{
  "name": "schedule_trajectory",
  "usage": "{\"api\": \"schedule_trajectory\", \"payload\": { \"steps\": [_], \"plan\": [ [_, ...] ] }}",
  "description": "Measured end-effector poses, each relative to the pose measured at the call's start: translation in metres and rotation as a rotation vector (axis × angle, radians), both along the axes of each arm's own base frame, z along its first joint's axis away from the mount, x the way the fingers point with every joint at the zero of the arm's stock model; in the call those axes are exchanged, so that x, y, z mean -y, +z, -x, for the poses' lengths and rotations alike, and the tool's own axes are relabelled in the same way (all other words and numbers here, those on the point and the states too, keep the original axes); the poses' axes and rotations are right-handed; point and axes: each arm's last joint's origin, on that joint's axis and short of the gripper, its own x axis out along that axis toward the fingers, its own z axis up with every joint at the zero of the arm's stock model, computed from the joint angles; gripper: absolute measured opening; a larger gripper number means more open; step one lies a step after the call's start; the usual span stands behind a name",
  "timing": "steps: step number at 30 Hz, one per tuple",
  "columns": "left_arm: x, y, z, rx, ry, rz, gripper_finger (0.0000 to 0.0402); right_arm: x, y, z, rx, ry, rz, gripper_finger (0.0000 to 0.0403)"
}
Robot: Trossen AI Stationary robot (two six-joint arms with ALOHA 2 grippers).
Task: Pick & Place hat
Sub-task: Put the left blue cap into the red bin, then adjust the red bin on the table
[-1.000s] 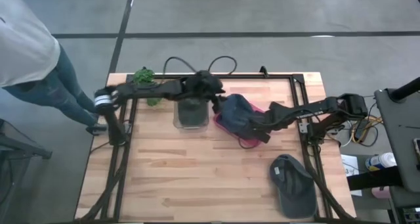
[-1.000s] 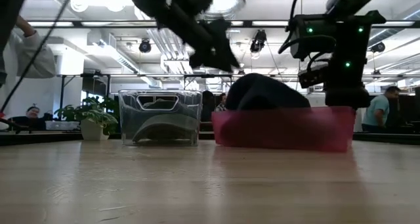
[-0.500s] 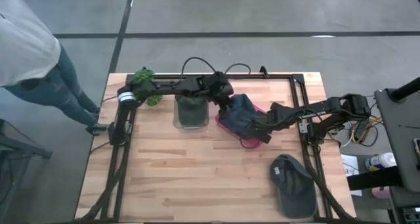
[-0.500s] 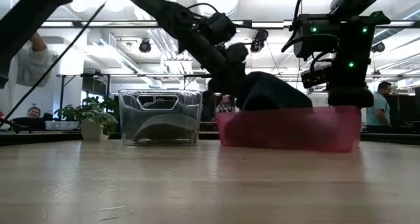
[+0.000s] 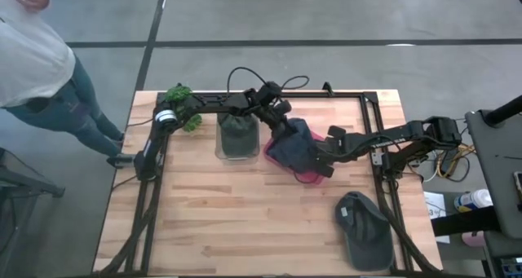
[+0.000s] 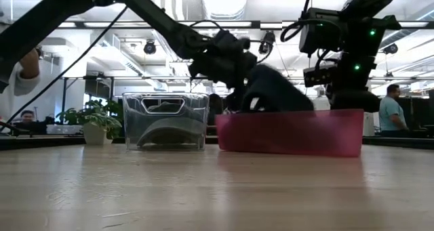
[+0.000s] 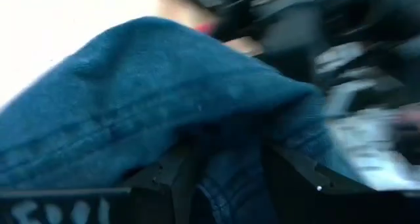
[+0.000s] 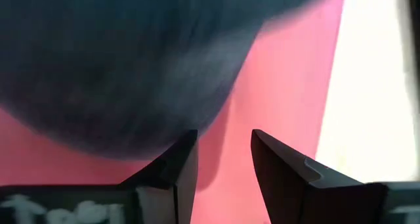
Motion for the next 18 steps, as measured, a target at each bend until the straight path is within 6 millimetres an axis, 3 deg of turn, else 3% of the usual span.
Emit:
{"api": "schedule_trajectory", "payload": {
  "steps": [5, 11, 18],
  "plan": [
    [-0.003, 0.005, -0.001, 0.061, -0.082, 0.144, 0.0165, 0.001, 0.002, -0.001, -0.009, 0.024, 0.024, 0.0137],
    [-0.015, 0.009, 0.008, 0.027, 0.027, 0.057, 0.0165, 0.001, 0.007, 0.002, -0.008, 0.02, 0.036, 0.0137],
    [-0.032, 0.023, 0.036, -0.113, 0.158, -0.047, 0.0165, 0.002, 0.026, 0.01, 0.07, 0.009, 0.099, 0.0137]
  ]
}}
